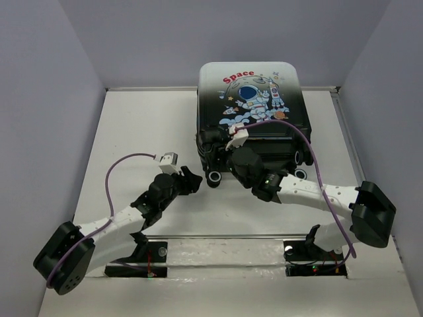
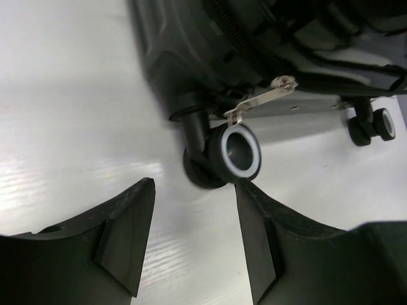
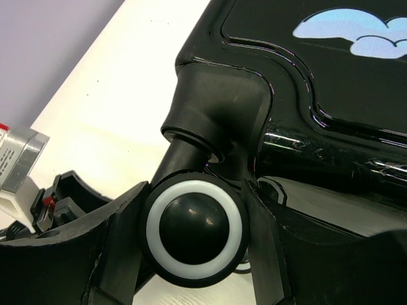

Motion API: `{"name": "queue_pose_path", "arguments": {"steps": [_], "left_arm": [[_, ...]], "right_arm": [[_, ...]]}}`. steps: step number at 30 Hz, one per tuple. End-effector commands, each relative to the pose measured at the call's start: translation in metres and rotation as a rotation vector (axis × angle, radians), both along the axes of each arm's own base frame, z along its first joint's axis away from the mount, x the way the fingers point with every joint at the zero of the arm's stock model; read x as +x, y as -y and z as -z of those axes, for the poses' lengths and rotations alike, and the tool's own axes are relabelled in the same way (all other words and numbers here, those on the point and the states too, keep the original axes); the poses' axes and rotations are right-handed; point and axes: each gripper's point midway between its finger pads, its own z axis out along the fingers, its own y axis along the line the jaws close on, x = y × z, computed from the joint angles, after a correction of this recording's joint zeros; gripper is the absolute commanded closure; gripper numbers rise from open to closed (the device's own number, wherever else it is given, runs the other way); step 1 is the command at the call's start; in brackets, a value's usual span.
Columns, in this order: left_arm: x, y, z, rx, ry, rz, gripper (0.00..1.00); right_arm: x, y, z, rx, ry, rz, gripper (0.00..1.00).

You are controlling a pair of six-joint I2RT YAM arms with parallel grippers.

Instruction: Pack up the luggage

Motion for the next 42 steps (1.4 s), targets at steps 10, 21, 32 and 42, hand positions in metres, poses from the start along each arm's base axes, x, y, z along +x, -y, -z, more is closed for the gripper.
{"name": "queue_pose_path", "arguments": {"steps": [10,21,32,42], "left_arm": [[0.051,0.051,-0.073,-0.057,0.286,-0.008,0.36],[0.075,0.05,-0.081,-0.109,0.346,-0.164,0.42],[0.085,0.056,-0.097,-0.169,0.373,-0.242,0.63],[0.086,0.011,-0.092,0.012,0.367,-0.403,0.94]], "right_arm": [[-0.019,-0.04,-0.062,0.252,0.058,-0.166,0.93],[-0.051,-0.065,-0.069,0.339,0.04,-0.324,0.93],[-0.082,-0.088,-0.062,0.33,0.035,-0.392,0.93],[-0.073,-0.052,-0.056,0.301,0.064,-0.256,0.93]]}}
